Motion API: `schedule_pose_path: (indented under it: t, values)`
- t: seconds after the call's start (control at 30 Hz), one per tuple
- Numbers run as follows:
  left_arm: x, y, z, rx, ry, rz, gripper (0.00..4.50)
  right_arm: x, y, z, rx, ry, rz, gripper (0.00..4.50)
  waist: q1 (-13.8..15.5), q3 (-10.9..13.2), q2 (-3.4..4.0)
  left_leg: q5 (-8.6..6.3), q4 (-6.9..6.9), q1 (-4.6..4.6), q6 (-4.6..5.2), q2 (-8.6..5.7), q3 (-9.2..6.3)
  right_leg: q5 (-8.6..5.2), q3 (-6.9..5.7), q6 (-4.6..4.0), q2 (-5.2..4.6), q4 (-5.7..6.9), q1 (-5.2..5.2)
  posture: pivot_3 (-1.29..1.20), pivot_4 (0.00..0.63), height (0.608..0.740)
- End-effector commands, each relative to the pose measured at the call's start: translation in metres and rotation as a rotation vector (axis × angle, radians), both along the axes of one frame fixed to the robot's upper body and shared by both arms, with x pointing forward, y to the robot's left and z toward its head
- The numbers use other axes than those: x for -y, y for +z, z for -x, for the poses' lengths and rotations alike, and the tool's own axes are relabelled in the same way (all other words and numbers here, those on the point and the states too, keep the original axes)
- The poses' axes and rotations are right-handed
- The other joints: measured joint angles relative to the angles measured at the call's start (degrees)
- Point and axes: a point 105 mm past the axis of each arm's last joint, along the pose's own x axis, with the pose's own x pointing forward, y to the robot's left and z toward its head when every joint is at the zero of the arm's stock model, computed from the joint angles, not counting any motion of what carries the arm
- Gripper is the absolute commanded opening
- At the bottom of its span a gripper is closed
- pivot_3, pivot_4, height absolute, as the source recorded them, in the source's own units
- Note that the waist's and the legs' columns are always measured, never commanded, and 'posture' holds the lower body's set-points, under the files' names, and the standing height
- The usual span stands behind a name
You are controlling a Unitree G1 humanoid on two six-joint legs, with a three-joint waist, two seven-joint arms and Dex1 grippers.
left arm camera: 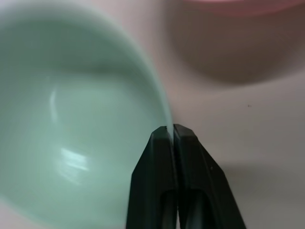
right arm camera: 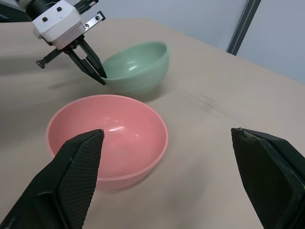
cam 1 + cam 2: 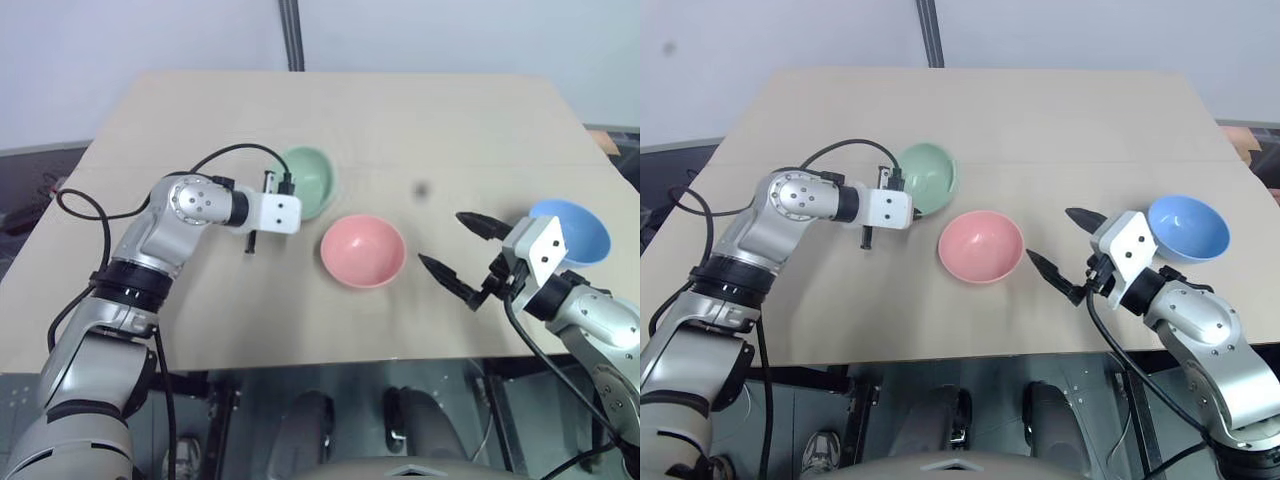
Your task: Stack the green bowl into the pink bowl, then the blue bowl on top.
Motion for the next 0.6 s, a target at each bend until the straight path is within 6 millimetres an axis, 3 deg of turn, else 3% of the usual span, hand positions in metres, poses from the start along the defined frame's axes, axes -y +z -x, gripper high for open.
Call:
schedule_pose_path:
  t: [0.03,0.1,0.2,0.3,0.53,0.57,0.6]
  values:
    - [0.007,0.019,0.001,0.05,-0.051,0.029,0.02,0.0,0.013,0.008,0.063,0.007,0.001,4.5,0.0,0.0,0.0,0.0,0.0,0.0,0.0,0.0,0.0,0.0,0.0,0.0,-0.01,0.0,0.0,0.0,0.15,0.74]
    - [0.01,0.024,0.002,0.05,-0.064,0.053,0.02,0.001,0.013,0.009,0.063,0.006,0.0,4.5,0.0,0.0,0.0,0.0,0.0,-0.01,0.0,0.0,0.0,0.0,0.0,0.0,-0.01,0.0,0.0,0.0,0.15,0.74]
    - [0.026,0.049,0.012,0.07,-0.143,0.173,0.02,0.006,0.012,0.011,0.057,-0.006,0.0,4.5,0.08,0.0,0.0,0.0,0.01,-0.01,0.0,0.0,-0.01,0.0,0.0,0.0,-0.02,0.0,0.0,0.0,0.15,0.74]
    - [0.047,0.063,0.039,0.072,-0.318,0.227,0.02,0.012,0.011,0.011,0.054,-0.03,0.001,4.5,0.02,0.0,0.0,0.0,0.02,-0.05,0.0,0.01,-0.04,0.01,-0.02,-0.01,-0.03,-0.01,0.0,0.0,0.15,0.74]
    - [0.064,0.049,0.072,-0.034,-0.514,0.204,0.02,0.021,0.011,0.01,0.06,-0.064,0.015,4.5,-0.15,-0.02,0.04,0.0,0.01,0.08,0.0,0.01,0.03,-0.02,0.06,-0.02,0.03,0.02,0.02,0.0,0.15,0.74]
    - [0.064,0.046,0.073,-0.047,-0.525,0.194,0.63,0.022,0.011,0.01,0.061,-0.067,0.016,4.5,-0.12,-0.02,0.04,0.0,0.01,0.09,0.0,0.01,0.03,-0.05,0.06,-0.05,0.07,0.02,0.02,0.0,0.15,0.74]
    - [0.063,0.044,0.074,-0.057,-0.532,0.184,0.77,0.022,0.011,0.009,0.062,-0.069,0.017,4.5,-0.07,-0.02,0.04,0.0,0.01,0.09,0.0,0.01,0.03,-0.1,0.06,-0.14,0.07,0.02,0.02,0.0,0.15,0.74]
